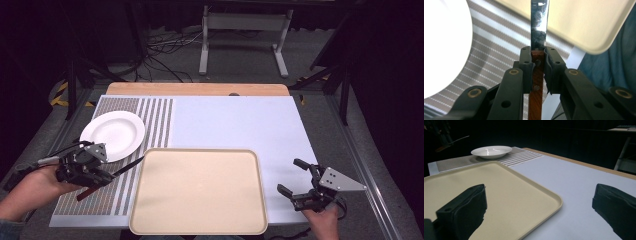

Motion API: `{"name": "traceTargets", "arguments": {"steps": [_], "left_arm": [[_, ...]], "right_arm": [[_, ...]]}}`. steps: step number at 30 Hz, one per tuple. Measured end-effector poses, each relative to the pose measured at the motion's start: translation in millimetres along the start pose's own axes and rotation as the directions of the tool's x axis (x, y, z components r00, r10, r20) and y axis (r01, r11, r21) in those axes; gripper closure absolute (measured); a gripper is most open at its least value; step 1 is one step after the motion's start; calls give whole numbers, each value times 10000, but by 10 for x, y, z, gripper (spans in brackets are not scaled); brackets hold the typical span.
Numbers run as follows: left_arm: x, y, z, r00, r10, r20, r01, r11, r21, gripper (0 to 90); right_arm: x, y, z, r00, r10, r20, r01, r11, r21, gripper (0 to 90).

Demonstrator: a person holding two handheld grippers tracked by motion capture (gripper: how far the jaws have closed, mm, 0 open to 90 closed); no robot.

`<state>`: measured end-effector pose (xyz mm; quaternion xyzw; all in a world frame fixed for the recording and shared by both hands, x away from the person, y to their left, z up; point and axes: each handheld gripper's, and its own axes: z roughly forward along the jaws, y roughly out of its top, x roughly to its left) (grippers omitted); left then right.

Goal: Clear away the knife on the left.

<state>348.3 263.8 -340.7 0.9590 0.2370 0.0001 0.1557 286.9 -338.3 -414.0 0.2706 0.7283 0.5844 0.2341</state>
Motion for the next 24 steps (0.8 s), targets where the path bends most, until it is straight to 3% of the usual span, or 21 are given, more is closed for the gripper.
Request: {"name": "traceTargets", "arguments": {"steps": [4,6,8,11,17,24], "left_arm": [[-50,80,7,9995,-318,26,319,9991,-272,784],[-75,120,14,9998,-175,93,178,9993,-317,784],[-96,167,22,9982,-565,192,573,9975,-407,784],[-133,222,38,9974,-697,188,706,9962,-501,784],[-200,311,119,9940,-986,469,1004,9942,-385,784],[-261,450,256,9843,-1597,757,1626,9861,-346,784]], "right_arm": [[-3,0,-2,10000,-9,10,9,10000,-2,0],[-4,0,-6,10000,19,3,-19,10000,1,0],[-10,-1,-10,10000,73,-40,-73,10000,-44,0],[-16,1,-19,9999,102,-51,-102,9999,-78,0],[-19,-1,-21,9999,124,-29,-124,9999,-44,0],[-17,-1,-25,9999,158,-25,-158,9999,-34,0]]}}
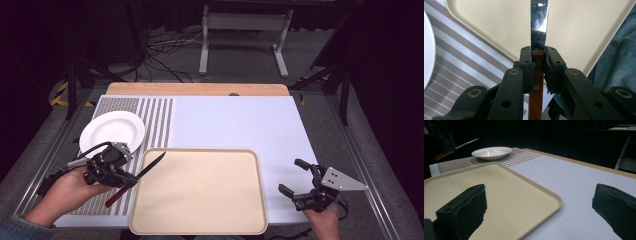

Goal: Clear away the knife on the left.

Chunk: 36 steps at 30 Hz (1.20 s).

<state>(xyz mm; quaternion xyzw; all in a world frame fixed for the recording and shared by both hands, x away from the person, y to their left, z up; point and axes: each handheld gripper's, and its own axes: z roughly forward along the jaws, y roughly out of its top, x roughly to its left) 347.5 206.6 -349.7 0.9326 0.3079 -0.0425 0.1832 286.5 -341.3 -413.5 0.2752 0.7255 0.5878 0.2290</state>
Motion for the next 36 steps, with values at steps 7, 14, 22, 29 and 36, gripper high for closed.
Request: {"name": "traceTargets", "arguments": {"steps": [7,14,22,29,36], "left_arm": [[-84,120,128,9999,-114,96,112,9996,267,783],[-122,212,242,9994,-328,140,323,9989,349,783],[-181,344,451,9985,-401,371,384,9982,454,783],[-170,373,596,9957,-780,498,750,9955,584,784],[-142,382,703,9923,-1098,571,1050,9911,814,784]], "right_arm": [[-9,-3,1,10000,24,-49,-24,10000,37,0],[-7,-3,-3,10000,7,-33,-7,10000,88,0],[-8,-3,-2,10000,-46,-53,47,9999,108,0],[-9,-12,-11,10000,-9,-66,10,9999,129,0],[-9,-12,-5,9999,-14,-102,16,9999,167,0]]}}
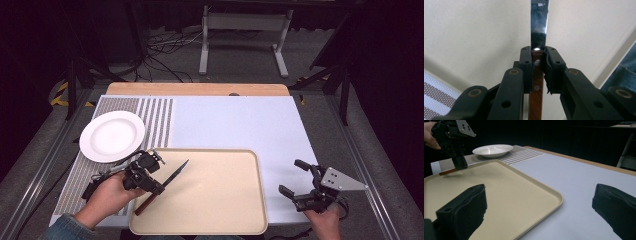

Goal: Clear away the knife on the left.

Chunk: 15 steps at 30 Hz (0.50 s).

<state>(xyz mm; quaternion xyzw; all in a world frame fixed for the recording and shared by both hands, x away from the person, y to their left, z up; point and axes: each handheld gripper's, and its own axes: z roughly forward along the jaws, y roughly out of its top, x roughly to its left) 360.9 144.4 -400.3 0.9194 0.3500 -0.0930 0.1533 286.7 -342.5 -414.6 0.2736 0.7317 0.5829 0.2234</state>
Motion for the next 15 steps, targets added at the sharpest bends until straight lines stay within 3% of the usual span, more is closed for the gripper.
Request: {"name": "traceTargets", "arguments": {"steps": [15], "left_arm": [[11,13,119,9992,-304,256,290,9983,508,783]], "right_arm": [[-2,-5,4,10000,78,35,-78,10000,62,0]]}}
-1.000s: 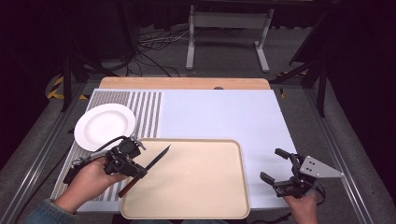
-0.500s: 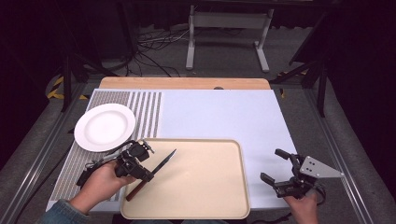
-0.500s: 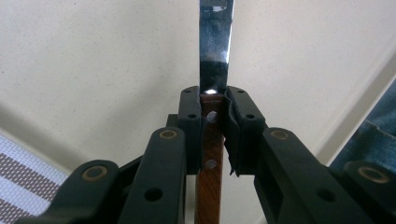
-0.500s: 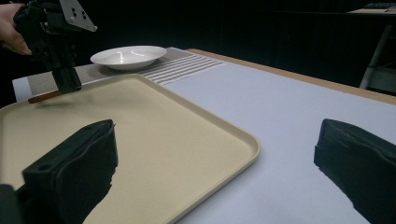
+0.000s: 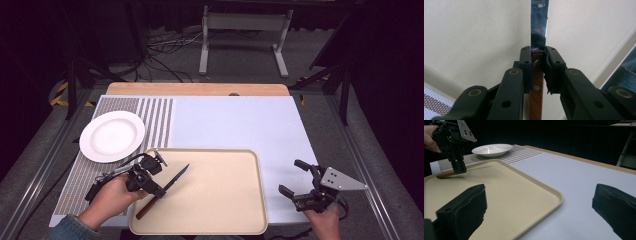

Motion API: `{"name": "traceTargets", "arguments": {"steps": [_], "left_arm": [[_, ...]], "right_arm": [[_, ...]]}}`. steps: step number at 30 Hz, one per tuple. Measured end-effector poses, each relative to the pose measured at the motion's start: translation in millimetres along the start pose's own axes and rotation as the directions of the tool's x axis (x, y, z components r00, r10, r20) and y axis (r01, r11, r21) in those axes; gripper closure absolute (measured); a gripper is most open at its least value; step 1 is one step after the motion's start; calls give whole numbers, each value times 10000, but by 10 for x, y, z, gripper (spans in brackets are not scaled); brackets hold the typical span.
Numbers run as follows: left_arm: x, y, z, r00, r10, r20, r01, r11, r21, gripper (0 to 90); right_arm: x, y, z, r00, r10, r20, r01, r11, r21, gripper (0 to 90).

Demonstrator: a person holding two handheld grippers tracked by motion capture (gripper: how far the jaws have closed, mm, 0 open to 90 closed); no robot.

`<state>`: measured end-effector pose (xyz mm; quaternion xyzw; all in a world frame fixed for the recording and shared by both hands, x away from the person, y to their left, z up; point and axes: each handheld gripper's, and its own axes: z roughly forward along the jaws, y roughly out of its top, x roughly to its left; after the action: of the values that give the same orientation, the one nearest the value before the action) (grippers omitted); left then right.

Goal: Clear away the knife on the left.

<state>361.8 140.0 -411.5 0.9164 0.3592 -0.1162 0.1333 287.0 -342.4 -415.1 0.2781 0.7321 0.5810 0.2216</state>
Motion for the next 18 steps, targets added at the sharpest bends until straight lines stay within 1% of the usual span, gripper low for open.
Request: {"name": "traceTargets", "arguments": {"steps": [4,7,10,12,15,18], "left_arm": [[6,5,18,10000,-29,-87,29,10000,95,782],[7,7,33,10000,-13,-59,14,9999,131,781],[3,10,36,9999,8,-156,-5,9998,183,781],[2,13,40,9999,-45,-116,47,9997,219,781],[3,16,54,9998,77,-180,-72,9994,324,777],[-1,14,59,9995,181,-271,-172,9993,321,772]], "right_arm": [[-2,2,-7,10000,-1,53,1,10000,-17,0],[-3,-1,-5,10000,25,52,-25,10000,-9,0],[-5,0,-4,10000,-19,56,19,10000,-11,0],[-6,1,-7,10000,-12,68,12,10000,-36,0],[-8,1,-10,10000,-19,76,19,10000,-39,0],[-6,2,-9,10000,-7,87,8,10000,-7,0]]}}
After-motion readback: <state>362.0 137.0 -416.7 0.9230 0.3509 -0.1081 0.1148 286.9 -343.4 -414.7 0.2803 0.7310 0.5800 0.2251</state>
